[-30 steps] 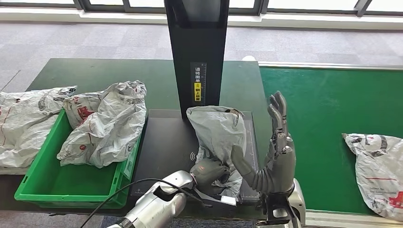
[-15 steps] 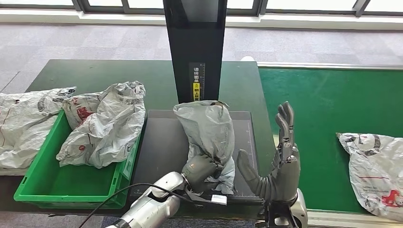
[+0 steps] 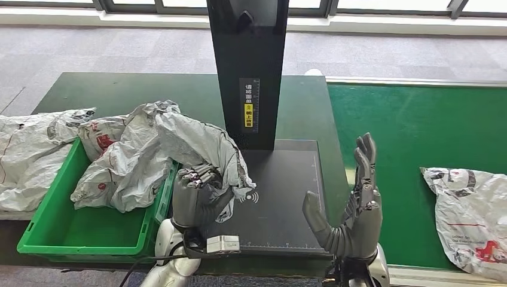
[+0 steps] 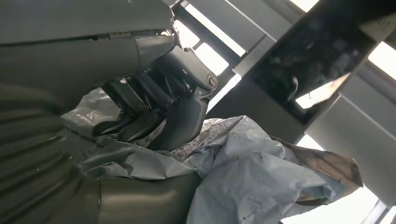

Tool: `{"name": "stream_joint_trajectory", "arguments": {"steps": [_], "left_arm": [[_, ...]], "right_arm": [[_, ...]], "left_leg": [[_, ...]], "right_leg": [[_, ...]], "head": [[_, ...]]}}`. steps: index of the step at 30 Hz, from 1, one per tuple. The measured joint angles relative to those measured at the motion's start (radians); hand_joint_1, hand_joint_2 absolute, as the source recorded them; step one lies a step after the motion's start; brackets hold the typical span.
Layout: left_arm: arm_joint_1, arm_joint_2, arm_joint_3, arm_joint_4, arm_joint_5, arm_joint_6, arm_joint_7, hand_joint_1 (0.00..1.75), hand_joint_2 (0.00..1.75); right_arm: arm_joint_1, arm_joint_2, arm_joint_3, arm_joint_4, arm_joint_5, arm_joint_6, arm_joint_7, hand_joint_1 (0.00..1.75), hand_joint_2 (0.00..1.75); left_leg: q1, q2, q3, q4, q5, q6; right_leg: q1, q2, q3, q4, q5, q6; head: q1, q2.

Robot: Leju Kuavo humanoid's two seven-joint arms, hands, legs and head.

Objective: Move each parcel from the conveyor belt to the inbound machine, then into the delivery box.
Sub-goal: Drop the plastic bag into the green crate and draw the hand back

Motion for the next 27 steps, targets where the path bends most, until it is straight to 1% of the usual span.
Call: {"name": "stream_joint_trajectory", "arguments": {"steps": [6,13,19,23,27], "left_arm": [[0.042,0.005,0.001,-0.088,0.009,0.002,-0.005,1.75,1.75],[0.055,0.007,0.002,-0.121,0.014,0.002,-0.006,1.75,1.75],[0.077,0.007,0.003,-0.158,0.017,0.002,-0.025,1.75,1.75],[0.109,-0.004,0.046,-0.262,-0.04,0.004,-0.031,1.75,1.75],[0.122,-0.008,0.14,-0.414,0.008,0.005,-0.032,1.75,1.75]], "right_arm": [[-0.004,-0.006,0.005,0.0,-0.009,0.002,0.0,0.0,1.75],[-0.005,-0.008,0.005,0.0,-0.01,0.002,0.0,0.0,1.75],[-0.014,-0.014,0.009,0.0,-0.021,0.0,0.0,0.0,1.75],[-0.02,-0.018,0.019,0.0,-0.028,-0.003,0.0,0.0,1.75],[-0.027,-0.021,0.022,0.001,-0.033,-0.015,0.0,0.0,1.75]], "left_leg": [[0.0,0.0,0.0,0.0,0.0,0.0],[0.0,0.0,0.0,0.0,0.0,0.0],[0.0,0.0,0.0,0.0,0.0,0.0],[0.0,0.0,-0.001,0.0,0.0,0.0],[0.0,0.0,-0.001,0.0,0.0,0.0]], "right_leg": [[0.0,0.0,0.0,0.0,0.0,0.0],[0.0,0.0,0.0,0.0,0.0,0.0],[0.0,0.0,0.0,0.0,0.0,0.0],[0.0,0.0,-0.001,0.0,0.0,0.0],[0.0,0.0,-0.001,0.0,0.0,0.0]], "head": [[0.0,0.0],[0.0,0.0],[0.0,0.0],[0.0,0.0],[0.0,0.0]]}}
